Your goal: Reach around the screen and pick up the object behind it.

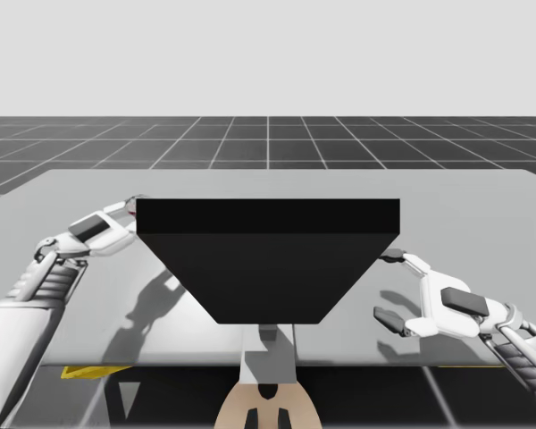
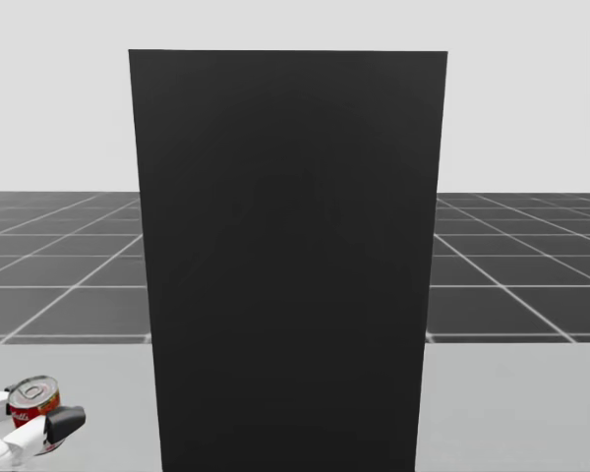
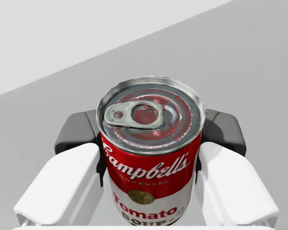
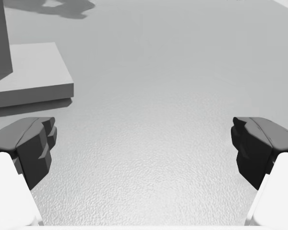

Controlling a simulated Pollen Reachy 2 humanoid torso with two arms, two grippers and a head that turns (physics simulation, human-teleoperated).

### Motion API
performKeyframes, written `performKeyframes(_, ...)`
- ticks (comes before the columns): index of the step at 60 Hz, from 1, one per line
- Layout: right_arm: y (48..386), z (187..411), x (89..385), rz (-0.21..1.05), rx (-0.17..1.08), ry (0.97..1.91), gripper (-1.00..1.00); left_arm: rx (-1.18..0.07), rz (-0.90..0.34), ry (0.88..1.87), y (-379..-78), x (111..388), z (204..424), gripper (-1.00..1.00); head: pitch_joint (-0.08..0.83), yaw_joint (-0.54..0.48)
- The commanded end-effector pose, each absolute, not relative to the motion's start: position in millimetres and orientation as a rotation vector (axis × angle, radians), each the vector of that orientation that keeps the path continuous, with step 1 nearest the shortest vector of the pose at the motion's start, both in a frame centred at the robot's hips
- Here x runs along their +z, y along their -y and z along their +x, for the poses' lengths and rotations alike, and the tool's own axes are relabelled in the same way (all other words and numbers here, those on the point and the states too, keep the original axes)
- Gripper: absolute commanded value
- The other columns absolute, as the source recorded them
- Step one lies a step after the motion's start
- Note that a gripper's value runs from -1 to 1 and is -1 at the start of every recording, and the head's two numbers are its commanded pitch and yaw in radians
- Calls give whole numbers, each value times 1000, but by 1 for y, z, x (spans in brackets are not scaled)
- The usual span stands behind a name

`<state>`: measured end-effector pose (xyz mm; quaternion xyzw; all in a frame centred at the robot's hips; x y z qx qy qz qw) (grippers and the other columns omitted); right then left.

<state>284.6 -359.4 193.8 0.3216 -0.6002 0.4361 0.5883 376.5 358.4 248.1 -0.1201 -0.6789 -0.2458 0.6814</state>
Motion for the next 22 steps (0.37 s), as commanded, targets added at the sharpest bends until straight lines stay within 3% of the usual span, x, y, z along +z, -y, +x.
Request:
performKeyframes(1, 360, 285, 194, 804, 1021, 1420, -1000, -586, -222, 1642, -354, 304, 382, 1000, 70, -14)
performKeyframes(22, 360, 285, 194, 786, 1020, 1440, -1000, -608, -200, 1781, -343, 377, 372, 1000, 75, -22)
